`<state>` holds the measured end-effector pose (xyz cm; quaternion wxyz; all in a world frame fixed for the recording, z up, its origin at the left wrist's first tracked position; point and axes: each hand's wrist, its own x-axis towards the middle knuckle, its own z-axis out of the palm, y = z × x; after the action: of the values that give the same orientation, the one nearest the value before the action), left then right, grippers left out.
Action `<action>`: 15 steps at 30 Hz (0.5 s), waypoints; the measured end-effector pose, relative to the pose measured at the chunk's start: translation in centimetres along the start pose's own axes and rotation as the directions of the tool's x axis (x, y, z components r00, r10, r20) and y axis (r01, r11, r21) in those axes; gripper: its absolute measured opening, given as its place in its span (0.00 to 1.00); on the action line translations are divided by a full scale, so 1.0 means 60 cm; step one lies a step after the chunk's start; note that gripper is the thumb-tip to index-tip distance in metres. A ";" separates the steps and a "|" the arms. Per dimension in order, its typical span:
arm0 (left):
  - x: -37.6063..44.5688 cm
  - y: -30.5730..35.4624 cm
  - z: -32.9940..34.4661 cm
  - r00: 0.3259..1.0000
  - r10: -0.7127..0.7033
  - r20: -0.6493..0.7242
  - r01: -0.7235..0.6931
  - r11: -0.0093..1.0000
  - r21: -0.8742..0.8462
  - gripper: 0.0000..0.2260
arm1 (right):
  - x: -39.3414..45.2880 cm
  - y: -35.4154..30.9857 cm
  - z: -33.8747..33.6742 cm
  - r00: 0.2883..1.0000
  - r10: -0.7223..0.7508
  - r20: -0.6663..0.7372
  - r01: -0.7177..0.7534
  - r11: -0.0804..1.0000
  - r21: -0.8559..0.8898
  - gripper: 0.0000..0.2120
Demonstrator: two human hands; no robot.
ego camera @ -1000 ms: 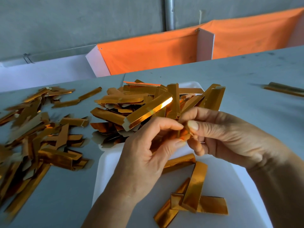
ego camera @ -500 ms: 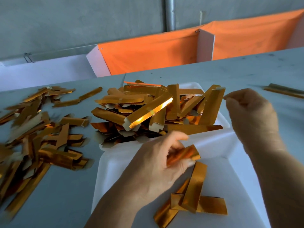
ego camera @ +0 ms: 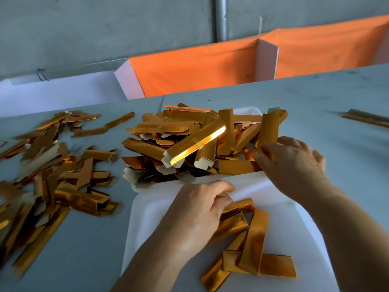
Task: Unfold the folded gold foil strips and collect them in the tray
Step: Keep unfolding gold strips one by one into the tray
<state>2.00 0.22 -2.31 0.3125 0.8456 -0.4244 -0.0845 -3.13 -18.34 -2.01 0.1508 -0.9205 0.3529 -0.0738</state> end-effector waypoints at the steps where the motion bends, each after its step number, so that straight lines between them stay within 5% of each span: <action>1: 0.000 0.001 -0.001 1.000 0.003 -0.022 -0.004 1.000 -0.013 0.13 | 0.001 0.000 0.001 0.999 -0.019 -0.030 0.020 0.999 0.043 0.15; 4: 0.001 0.003 -0.003 0.996 0.007 -0.094 -0.012 0.998 -0.054 0.12 | 0.001 -0.002 0.001 0.955 -0.065 -0.290 0.145 0.954 0.262 0.10; 7: 0.003 0.005 -0.009 0.982 0.027 -0.186 -0.042 0.996 -0.079 0.12 | 0.000 -0.001 -0.014 0.873 0.069 -0.482 0.238 0.803 0.546 0.07; 9: 0.004 0.007 -0.013 0.965 0.036 -0.258 -0.077 0.985 -0.153 0.14 | -0.008 -0.007 -0.029 0.955 0.047 -0.292 0.238 0.461 0.855 0.09; 11: 0.006 0.006 -0.016 0.951 -0.007 -0.309 -0.086 0.954 -0.287 0.18 | -0.021 -0.018 -0.035 0.985 -0.168 -0.049 0.074 0.147 0.986 0.06; 15: 0.010 -0.004 -0.019 0.933 -0.097 -0.346 -0.111 0.838 -0.535 0.18 | -0.038 -0.034 -0.030 0.866 -0.479 0.146 -0.078 0.158 0.984 0.09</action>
<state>3.00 0.36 -1.50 0.6127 0.7206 -0.3213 -0.0449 -3.97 -15.76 0.32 0.7608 -0.6398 0.0507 -0.0958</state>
